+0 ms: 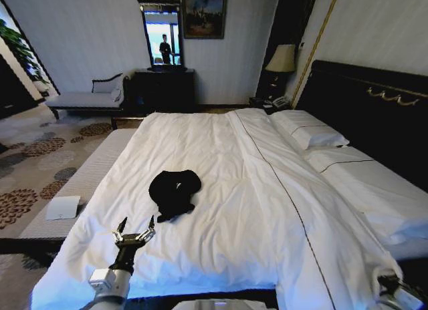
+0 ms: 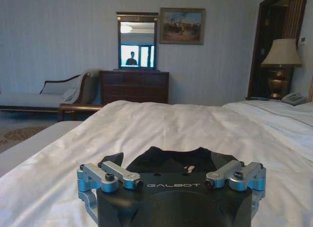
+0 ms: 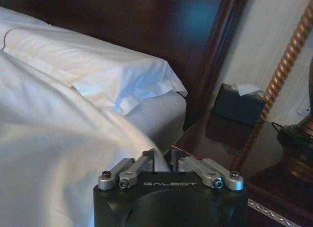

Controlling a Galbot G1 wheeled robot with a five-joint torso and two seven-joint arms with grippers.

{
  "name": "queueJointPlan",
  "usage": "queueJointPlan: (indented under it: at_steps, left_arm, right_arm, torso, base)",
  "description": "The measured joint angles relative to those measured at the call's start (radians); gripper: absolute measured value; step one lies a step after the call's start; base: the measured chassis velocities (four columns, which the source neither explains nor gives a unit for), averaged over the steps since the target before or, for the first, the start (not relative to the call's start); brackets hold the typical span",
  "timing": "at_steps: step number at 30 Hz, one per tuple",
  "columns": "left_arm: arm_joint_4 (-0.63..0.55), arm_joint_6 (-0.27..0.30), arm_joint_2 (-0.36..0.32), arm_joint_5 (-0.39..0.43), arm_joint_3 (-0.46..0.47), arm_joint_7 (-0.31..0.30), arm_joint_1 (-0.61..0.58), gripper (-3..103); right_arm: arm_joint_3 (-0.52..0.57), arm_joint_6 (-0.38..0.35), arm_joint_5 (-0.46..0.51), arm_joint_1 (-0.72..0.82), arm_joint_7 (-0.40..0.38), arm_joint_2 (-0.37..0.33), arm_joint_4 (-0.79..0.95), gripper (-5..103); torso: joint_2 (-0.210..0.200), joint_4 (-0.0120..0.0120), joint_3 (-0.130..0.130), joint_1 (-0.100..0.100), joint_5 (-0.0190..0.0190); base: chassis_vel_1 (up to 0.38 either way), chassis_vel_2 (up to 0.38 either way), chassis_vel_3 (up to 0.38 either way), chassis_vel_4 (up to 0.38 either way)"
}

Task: Fold the clothes on the bed.

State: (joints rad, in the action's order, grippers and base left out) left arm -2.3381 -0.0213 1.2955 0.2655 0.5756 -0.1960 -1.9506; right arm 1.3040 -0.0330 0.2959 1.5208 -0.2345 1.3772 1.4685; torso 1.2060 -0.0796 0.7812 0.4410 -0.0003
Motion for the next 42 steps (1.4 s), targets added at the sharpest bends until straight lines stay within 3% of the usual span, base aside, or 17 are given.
queueJointPlan:
  at_steps: [3,4,6,10,11,13,15,18,19,20,26,34,42]
  left_arm:
    - [0.001,0.0,0.0,-0.002,-0.003,0.0,0.0,100]
    - [0.002,0.0,0.0,-0.002,-0.003,0.0,0.001,100]
    - [0.002,0.0,-0.001,-0.002,-0.002,0.0,0.003,100]
    - [0.003,0.0,-0.004,0.001,0.003,0.002,0.006,100]
    - [0.003,0.0,-0.004,0.001,0.003,0.002,0.006,100]
    - [0.004,-0.002,-0.004,0.003,0.005,0.004,0.005,100]
    - [0.004,-0.003,-0.004,0.003,0.005,0.004,0.005,100]
    - [0.005,-0.006,-0.002,0.004,0.006,0.005,0.002,100]
    - [0.005,-0.007,-0.001,0.004,0.007,0.005,0.001,100]
    - [0.005,-0.008,-0.001,0.004,0.007,0.006,0.0,100]
    - [0.003,-0.012,0.001,0.003,0.009,0.006,-0.007,100]
    - [0.001,-0.019,0.003,0.001,0.009,0.006,-0.015,100]
    - [0.0,-0.022,0.005,0.001,0.011,0.006,-0.016,100]
  right_arm:
    - [-0.002,0.007,0.027,0.008,0.018,0.002,0.019,34]
    - [-0.002,0.007,0.032,0.009,0.02,0.002,0.02,40]
    - [-0.002,0.008,0.038,0.01,0.02,0.003,0.021,40]
    - [-0.001,0.008,0.061,0.019,0.022,0.006,0.027,61]
    - [-0.001,0.008,0.061,0.019,0.022,0.006,0.027,61]
    - [-0.001,0.014,0.063,0.022,0.024,0.008,0.032,72]
    - [-0.001,0.017,0.065,0.023,0.027,0.008,0.034,72]
    - [-0.004,0.046,0.088,0.037,0.06,0.01,0.059,88]
    - [-0.006,0.05,0.095,0.041,0.067,0.011,0.066,88]
    - [-0.011,0.056,0.109,0.048,0.079,0.014,0.083,97]
    - [-0.039,0.081,0.151,0.069,0.123,0.026,0.145,100]
    - [-0.161,0.151,0.152,0.152,0.202,0.063,0.34,100]
    - [-0.271,0.123,0.126,0.2,0.206,0.11,0.493,100]
  torso:
    - [0.0,0.0024,0.0,0.0,0.0]
    - [0.0,0.0024,0.0,0.0,0.0001]
    - [0.0,0.0023,0.0,0.0,0.0001]
    - [0.0,0.0023,0.0,0.0,0.0003]
    - [0.0,0.0023,0.0,0.0,0.0003]
    - [0.0,0.0023,0.0,0.0,0.0004]
    - [0.0,0.0023,0.0,0.0,0.0003]
    - [0.0,0.0024,0.0,0.0,0.0003]
    - [0.0,0.0024,0.0,0.0,0.0003]
    - [0.0,0.0024,0.0,0.0,0.0003]
    - [0.0,0.0026,0.0,0.0,0.0003]
    - [0.0,0.0027,0.0,0.0,0.0001]
    - [0.0,0.0027,0.0,0.0,0.0001]
  base:
    - [0.0,0.0,0.0,0.0]
    - [0.0,0.0,0.0,0.0]
    - [0.0,0.0,0.0,0.0]
    - [0.0,0.0,0.0,0.0]
    - [0.0,0.0,0.0,0.0]
    - [0.0,0.0,0.0,0.0]
    - [0.0,0.0,0.0,0.0]
    - [0.0,0.0,0.0,0.0]
    - [0.0,0.0,0.0,0.0]
    - [0.0,0.0,0.0,0.0]
    - [0.0,0.0,0.0,0.0]
    - [0.0,0.0,0.0,0.0]
    - [0.0,0.0,0.0,0.0]
